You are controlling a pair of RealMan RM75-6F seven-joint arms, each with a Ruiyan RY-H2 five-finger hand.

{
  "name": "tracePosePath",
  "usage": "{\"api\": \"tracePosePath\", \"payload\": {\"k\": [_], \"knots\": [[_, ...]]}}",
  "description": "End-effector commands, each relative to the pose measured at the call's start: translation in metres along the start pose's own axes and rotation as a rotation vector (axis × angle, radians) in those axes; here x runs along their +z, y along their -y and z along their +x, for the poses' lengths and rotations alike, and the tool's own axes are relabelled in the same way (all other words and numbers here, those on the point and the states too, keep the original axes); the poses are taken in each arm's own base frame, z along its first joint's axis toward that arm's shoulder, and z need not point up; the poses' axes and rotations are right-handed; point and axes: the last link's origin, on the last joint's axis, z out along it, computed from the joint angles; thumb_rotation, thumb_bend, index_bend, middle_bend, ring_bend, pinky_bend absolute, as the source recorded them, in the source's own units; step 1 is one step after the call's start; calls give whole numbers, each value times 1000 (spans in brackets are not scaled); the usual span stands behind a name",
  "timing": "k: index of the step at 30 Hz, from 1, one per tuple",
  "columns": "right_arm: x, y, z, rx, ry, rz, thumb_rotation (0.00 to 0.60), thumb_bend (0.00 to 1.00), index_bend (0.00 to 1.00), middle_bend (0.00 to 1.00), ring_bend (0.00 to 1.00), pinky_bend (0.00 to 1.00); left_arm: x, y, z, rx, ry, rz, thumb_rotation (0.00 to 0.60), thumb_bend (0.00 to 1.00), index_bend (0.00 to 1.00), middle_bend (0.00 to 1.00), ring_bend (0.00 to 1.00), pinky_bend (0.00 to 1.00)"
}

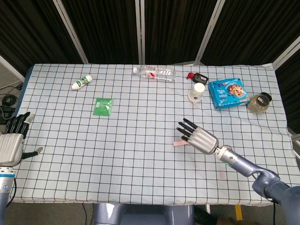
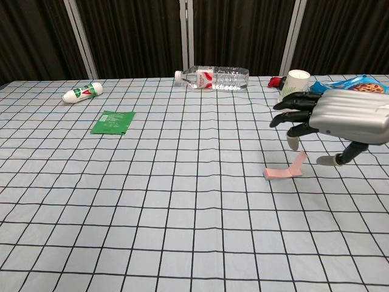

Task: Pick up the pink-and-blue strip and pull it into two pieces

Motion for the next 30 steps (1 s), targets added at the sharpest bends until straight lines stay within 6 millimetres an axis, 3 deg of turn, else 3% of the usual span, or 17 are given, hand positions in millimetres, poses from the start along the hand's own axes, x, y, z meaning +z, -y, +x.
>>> {"api": "tracePosePath", "payload": {"k": [1, 17, 30], "knots": [[6, 1, -5, -34, 5, 26, 600, 206, 471, 162, 0, 0, 0, 0, 0, -1, -1, 0, 600, 0, 0, 0, 0, 0], [12, -2, -17, -28, 10, 13, 600, 303, 517, 169, 0, 0, -1, -1, -1, 6, -2, -1, 600, 0, 0, 0, 0, 0], [16, 1, -21, 51, 5, -12, 600, 383, 614, 185, 0, 0, -1, -2, -2, 6, 4, -1, 600, 0, 0, 0, 0, 0]]}}
